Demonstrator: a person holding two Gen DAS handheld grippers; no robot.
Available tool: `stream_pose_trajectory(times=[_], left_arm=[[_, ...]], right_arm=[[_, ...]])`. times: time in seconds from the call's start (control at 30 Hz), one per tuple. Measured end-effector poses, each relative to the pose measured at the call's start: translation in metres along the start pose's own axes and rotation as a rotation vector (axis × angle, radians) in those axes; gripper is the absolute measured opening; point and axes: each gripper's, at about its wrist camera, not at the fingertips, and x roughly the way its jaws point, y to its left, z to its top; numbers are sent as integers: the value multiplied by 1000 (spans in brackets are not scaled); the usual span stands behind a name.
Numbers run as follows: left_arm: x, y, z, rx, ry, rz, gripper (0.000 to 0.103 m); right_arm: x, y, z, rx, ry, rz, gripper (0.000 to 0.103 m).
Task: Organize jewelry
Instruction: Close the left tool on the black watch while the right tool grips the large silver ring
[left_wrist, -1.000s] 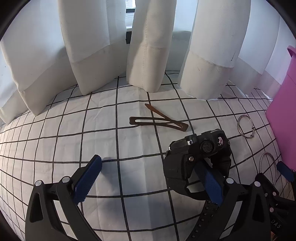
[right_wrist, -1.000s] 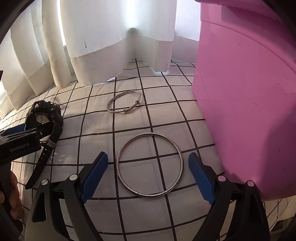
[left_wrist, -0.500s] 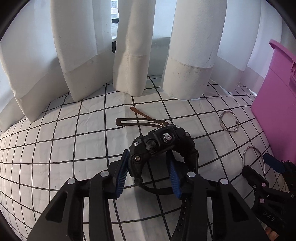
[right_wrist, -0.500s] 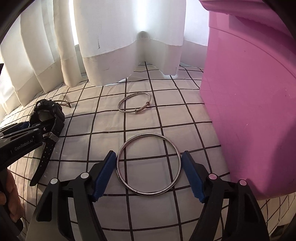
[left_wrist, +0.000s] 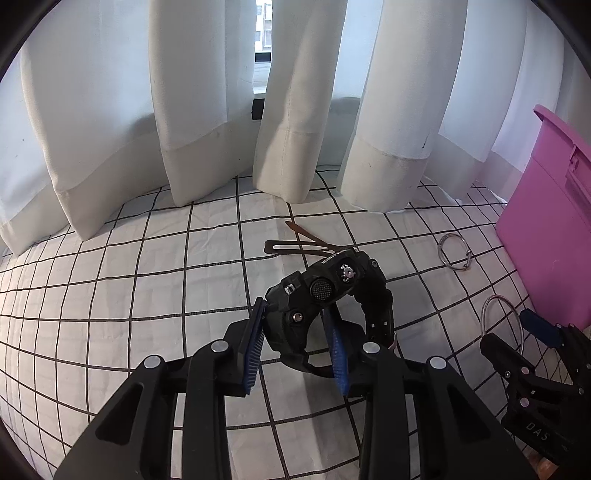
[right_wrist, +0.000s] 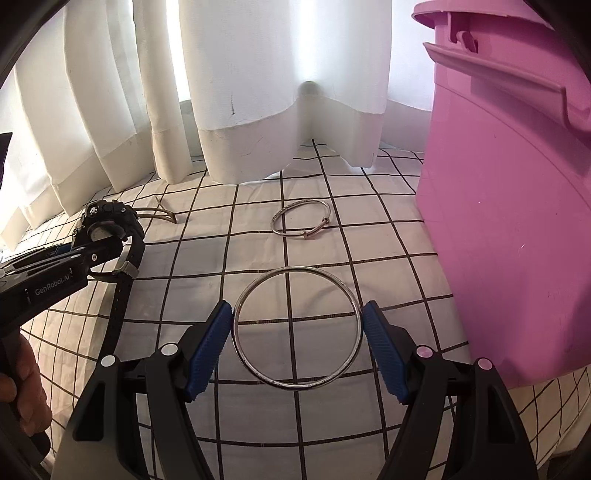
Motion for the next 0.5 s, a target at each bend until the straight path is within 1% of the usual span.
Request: stream_pose_trajectory(times=[0.17,0.3,0.5], left_arm=[[-19,11,-1,11,-9,4,27],[-33,19,0,25,-9,21,26],[-55,30,4,20,-30,35,24]], right_arm=[[-10,8,6,-18,-6,14,70],[-24,17,9,-33,-14,22,70],[-49,28,22,-49,-48,32,70]])
